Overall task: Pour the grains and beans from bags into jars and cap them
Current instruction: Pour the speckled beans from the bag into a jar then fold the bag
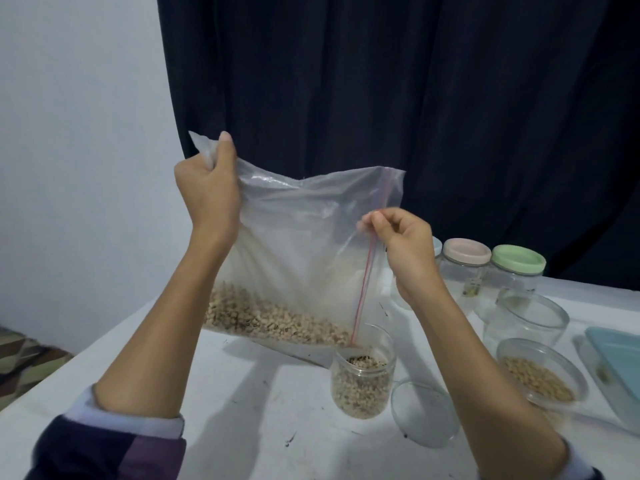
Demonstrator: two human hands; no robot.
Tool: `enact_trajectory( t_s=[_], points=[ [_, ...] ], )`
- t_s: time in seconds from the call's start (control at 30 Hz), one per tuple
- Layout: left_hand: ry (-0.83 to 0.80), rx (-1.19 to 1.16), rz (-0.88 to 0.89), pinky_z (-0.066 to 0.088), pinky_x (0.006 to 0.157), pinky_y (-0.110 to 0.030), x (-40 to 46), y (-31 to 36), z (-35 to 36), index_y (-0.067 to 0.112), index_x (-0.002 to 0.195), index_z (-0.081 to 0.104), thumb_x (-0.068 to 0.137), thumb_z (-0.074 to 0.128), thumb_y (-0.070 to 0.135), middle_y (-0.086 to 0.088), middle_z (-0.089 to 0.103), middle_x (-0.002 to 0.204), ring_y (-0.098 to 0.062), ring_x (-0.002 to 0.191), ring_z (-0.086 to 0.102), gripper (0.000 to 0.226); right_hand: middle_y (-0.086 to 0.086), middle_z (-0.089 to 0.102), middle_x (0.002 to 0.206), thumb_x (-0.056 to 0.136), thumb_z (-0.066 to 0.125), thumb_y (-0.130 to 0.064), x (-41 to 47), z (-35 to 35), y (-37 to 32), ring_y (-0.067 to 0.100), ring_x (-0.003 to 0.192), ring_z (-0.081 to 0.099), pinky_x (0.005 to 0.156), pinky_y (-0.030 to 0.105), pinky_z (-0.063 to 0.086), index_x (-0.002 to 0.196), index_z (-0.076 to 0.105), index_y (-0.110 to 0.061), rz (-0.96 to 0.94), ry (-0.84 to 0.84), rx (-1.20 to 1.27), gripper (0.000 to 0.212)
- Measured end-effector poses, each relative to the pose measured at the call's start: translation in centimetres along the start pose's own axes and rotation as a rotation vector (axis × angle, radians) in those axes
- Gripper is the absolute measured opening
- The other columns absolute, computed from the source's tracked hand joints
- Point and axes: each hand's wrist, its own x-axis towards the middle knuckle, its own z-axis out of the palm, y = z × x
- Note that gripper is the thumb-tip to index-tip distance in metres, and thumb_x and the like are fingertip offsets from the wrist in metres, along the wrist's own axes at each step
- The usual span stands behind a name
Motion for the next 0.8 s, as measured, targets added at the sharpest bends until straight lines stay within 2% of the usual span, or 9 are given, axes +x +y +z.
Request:
enact_trajectory(
  t_s=[0.1,0.33,0.4,0.5,0.6,0.7,0.8],
  points=[
    [0.002,0.002,0.001,0.018,0.045,-0.020,-0.10,0.00,0.16,0.020,0.050,0.018,0.093,0.056,0.022,0.014,0.019,0.035,-0.005,0.039,0.018,0.058,-0.003,0.069,0.083,0.095,0.054,-0.006,-0.05,-0.06,-0.05,-0.004,0.075,0.061,0.066,0.004,0.043,0.077,0.067,-0.019,0.007,-0.007,0.000,0.025],
    [-0.001,-0.018,-0.002,0.018,0.045,-0.020,0.04,-0.02,0.14,0.020,0.051,0.017,0.092,0.058,0.020,0.014,0.018,0.037,-0.005,0.040,0.016,0.057,-0.004,0.070,0.085,0.094,0.057,-0.008,-0.08,-0.05,0.20,0.001,0.081,0.062,0.073,0.007,0.047,0.079,0.069,-0.019,-0.020,0.035,-0.016,0.022],
    [0.002,-0.019,0.002,0.018,0.045,-0.020,0.01,-0.09,0.16,0.020,0.050,0.018,0.092,0.058,0.020,0.015,0.018,0.036,-0.004,0.040,0.017,0.057,-0.003,0.070,0.085,0.094,0.055,-0.008,-0.12,-0.03,0.27,0.002,0.082,0.064,0.076,0.008,0.048,0.081,0.069,-0.018,0.002,-0.022,-0.016,0.021],
    [0.001,-0.011,0.001,0.018,0.045,-0.018,-0.05,-0.09,0.20,0.021,0.050,0.017,0.091,0.058,0.020,0.014,0.018,0.036,-0.004,0.040,0.017,0.057,-0.001,0.070,0.087,0.095,0.054,-0.007,0.02,-0.07,0.57,0.001,0.082,0.062,0.073,0.005,0.046,0.082,0.068,-0.016,0.007,0.028,-0.014,0.022],
    [-0.001,-0.023,0.007,0.018,0.045,-0.018,-0.09,-0.10,0.23,0.022,0.048,0.018,0.091,0.058,0.020,0.015,0.019,0.036,-0.004,0.040,0.017,0.059,-0.001,0.070,0.086,0.095,0.054,-0.008,-0.02,-0.14,0.46,0.003,0.083,0.062,0.072,0.005,0.046,0.080,0.067,-0.018,0.006,-0.034,-0.018,0.023],
    [0.000,-0.013,0.015,0.017,0.045,-0.018,-0.16,-0.04,0.25,0.022,0.050,0.017,0.091,0.057,0.019,0.014,0.018,0.037,-0.005,0.040,0.017,0.058,-0.003,0.070,0.087,0.095,0.054,-0.008,-0.03,-0.38,0.37,0.000,0.082,0.061,0.069,0.003,0.044,0.078,0.067,-0.020,-0.012,0.021,-0.023,0.025],
    [0.004,-0.010,0.027,0.017,0.045,-0.018,-0.25,-0.06,0.27,0.021,0.050,0.017,0.092,0.057,0.019,0.015,0.018,0.036,-0.005,0.040,0.017,0.058,-0.002,0.070,0.086,0.095,0.054,-0.007,-0.14,-0.49,0.25,0.000,0.081,0.062,0.071,0.004,0.045,0.078,0.067,-0.020,-0.005,-0.021,-0.013,0.024]
  ],
)
